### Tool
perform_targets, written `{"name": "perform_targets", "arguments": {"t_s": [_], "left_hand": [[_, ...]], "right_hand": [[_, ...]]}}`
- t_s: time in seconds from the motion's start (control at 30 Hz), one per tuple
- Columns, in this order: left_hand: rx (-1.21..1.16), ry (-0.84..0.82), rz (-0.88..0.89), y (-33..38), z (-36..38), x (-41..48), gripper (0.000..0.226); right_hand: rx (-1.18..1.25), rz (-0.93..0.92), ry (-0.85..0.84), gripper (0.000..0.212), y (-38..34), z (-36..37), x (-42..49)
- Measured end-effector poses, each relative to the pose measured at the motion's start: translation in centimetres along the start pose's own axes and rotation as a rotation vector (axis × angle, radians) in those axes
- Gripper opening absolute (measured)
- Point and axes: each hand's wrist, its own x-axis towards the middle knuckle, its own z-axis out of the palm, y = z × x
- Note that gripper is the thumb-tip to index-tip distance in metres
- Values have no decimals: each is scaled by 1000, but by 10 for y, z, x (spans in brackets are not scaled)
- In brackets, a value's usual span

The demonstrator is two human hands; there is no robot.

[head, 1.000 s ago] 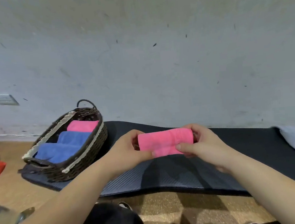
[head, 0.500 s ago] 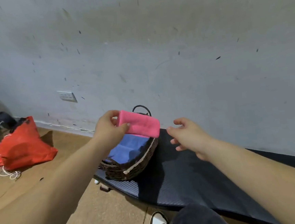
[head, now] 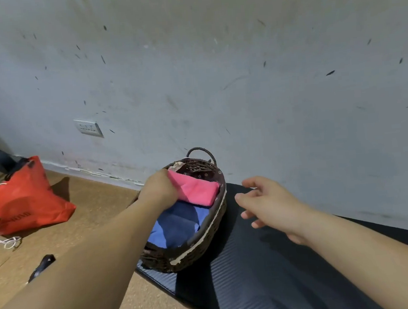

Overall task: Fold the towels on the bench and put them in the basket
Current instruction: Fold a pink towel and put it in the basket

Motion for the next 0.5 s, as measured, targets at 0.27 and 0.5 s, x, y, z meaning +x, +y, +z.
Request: {"name": "perform_targets", "arguments": {"t_s": [0.27,0.5], "left_hand": [[431,-59,415,25,31,-5,44],[530,-175,377,27,43,-22,46]], "right_hand": [[5,-11,-5,42,10,-7,7],[-3,-15,-18,34,19,-27,-15]]}}
